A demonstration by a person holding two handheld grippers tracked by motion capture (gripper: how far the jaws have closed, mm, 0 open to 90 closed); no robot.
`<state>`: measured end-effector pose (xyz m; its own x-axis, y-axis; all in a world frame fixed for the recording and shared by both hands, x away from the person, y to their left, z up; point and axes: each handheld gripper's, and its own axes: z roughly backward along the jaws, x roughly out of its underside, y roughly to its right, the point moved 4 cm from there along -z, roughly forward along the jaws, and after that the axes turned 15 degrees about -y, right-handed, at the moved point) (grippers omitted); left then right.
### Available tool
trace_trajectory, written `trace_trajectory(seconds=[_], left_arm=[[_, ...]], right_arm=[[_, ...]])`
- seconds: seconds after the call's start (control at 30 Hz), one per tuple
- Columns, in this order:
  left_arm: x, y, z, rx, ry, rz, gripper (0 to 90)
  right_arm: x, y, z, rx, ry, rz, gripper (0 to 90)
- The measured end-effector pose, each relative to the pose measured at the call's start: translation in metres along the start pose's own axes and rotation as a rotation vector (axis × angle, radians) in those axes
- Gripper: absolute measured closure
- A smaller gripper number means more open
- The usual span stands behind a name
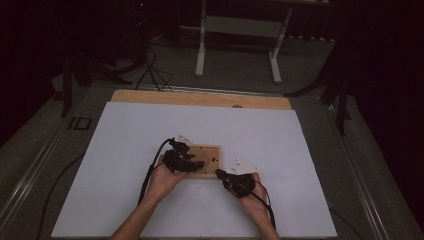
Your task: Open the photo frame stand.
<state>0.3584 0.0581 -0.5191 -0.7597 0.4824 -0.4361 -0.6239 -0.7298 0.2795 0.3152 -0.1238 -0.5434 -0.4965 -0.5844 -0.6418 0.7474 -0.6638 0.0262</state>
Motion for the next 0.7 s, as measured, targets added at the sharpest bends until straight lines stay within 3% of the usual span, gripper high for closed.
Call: trace_trajectory(seconds=[0.5,0.7], left_arm=[[0.001,0.003,0.000,-0.056,0.010,-0.045,52.1],[0.002,0.009,0.002,-0.103,0.031,-0.099,52.3]], right_arm=[[-0.001,0.004,0.003,0.007,-0.003,-0.009,82.5],[-0.005,0.012,0.014,0.016,0.023,-0.034,78.9]])
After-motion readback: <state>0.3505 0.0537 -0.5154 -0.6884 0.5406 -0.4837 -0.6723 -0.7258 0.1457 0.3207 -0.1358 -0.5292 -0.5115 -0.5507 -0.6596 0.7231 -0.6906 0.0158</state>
